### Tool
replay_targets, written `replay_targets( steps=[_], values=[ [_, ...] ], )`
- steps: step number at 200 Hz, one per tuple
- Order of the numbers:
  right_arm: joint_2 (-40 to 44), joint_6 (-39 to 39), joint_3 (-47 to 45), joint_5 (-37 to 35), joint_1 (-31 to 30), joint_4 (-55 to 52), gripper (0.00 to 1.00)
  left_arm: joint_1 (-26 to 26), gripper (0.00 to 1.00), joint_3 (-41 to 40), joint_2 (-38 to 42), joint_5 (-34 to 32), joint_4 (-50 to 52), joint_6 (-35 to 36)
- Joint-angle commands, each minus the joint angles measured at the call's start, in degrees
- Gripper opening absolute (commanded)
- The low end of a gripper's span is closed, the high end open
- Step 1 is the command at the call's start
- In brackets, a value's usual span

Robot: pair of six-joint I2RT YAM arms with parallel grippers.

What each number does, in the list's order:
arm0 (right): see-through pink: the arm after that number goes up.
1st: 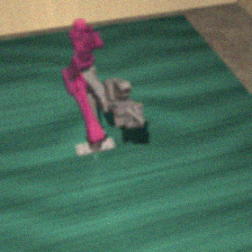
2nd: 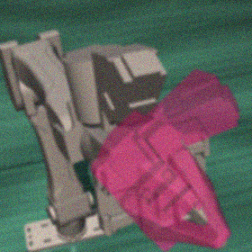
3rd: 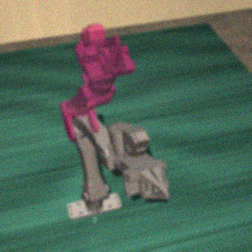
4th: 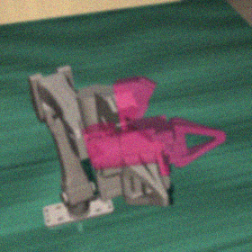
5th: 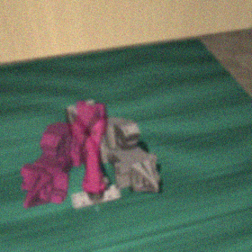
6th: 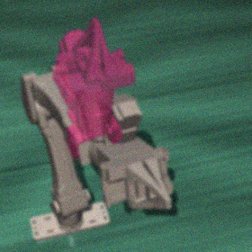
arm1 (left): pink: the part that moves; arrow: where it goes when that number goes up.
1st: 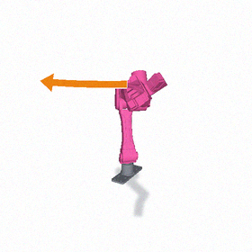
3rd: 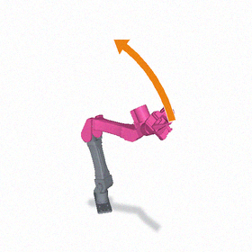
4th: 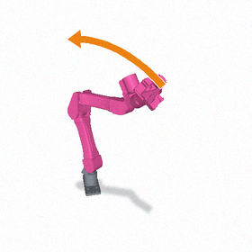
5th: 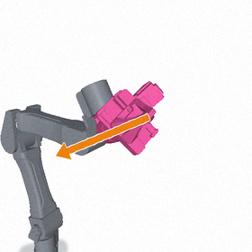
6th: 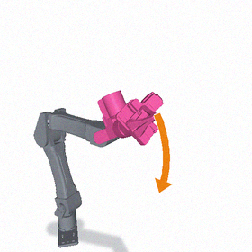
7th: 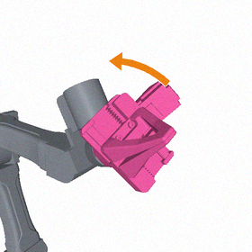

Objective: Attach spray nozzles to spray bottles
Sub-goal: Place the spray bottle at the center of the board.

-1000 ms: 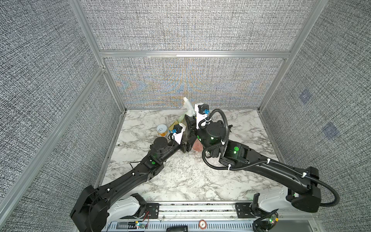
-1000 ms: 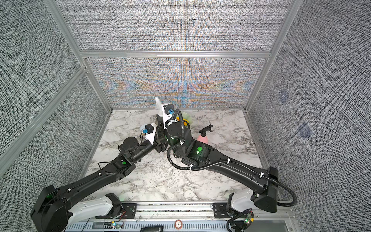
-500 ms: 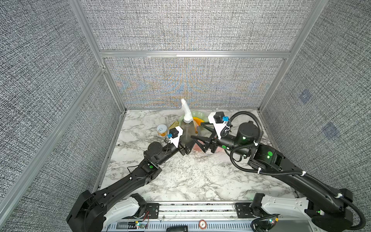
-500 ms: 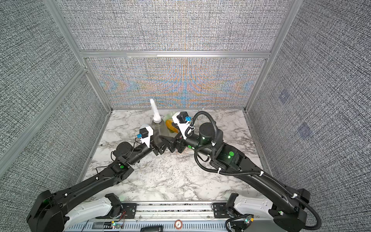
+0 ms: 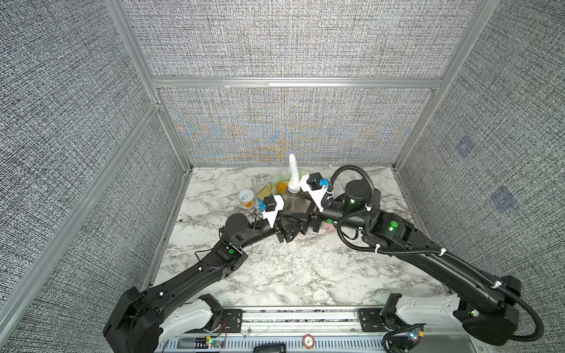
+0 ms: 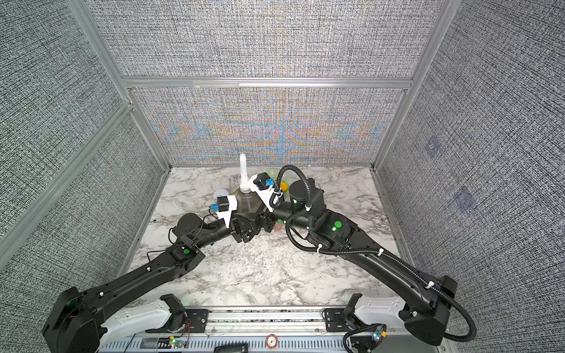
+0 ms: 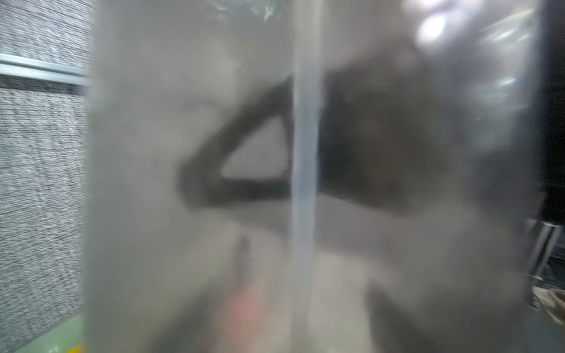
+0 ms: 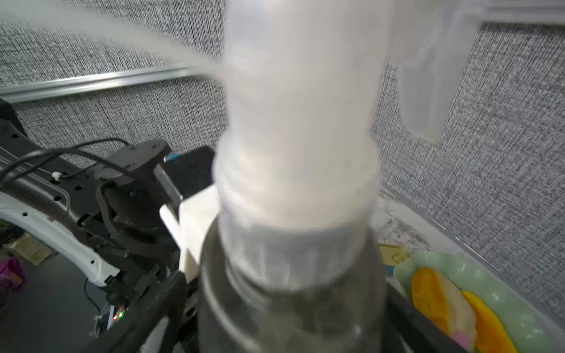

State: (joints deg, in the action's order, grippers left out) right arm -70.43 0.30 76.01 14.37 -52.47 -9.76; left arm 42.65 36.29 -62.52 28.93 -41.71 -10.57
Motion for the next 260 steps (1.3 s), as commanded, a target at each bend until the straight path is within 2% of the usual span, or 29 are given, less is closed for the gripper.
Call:
replay_targets(
  steps=[1, 72, 108, 131, 152, 177, 215, 236, 260],
  values=[
    [-0.83, 1.59, 0.98, 1.3, -0.06, 0.88, 0.92, -0.02, 0.41, 0.75, -0.07, 3.41, -1.27, 0.32],
    [0.0, 0.61, -0.7, 5.77, -0.03, 1.97, 0.7, 0.0, 0.47, 0.54, -0.15, 1.77, -1.09, -0.48],
    [1.44, -0.56, -2.26, 6.85, -0.02, 4.27, 0.63, 0.02, 0.51, 0.34, -0.16, 0.96, -1.35, -0.77],
    [1.61, -1.21, -2.61, 7.16, -0.06, 4.88, 0.61, 0.0, 0.6, 0.44, -0.49, 0.88, -1.2, -1.19],
    [1.98, -2.02, -3.05, 6.48, -0.08, 6.35, 0.61, -0.03, 0.84, 0.78, -0.46, 0.07, 0.42, -0.36],
    [2.32, -2.02, -2.13, 4.3, -0.07, 7.79, 0.61, 0.0, 0.99, 1.84, 0.19, -2.81, 5.11, 2.33],
    [0.99, -0.37, 2.22, 1.25, 0.39, 7.98, 0.6, 0.06, 0.99, 4.05, 2.67, -6.9, 14.54, 7.38],
    [-0.52, -0.2, 5.2, 1.32, 1.31, 7.56, 0.6, 0.07, 0.99, 3.28, 5.41, -10.16, 17.06, 6.61],
    [-0.67, -0.7, 5.3, -0.37, 2.36, 9.52, 0.59, 0.06, 0.99, 0.79, 9.83, -17.37, 19.71, 3.31]
  ],
)
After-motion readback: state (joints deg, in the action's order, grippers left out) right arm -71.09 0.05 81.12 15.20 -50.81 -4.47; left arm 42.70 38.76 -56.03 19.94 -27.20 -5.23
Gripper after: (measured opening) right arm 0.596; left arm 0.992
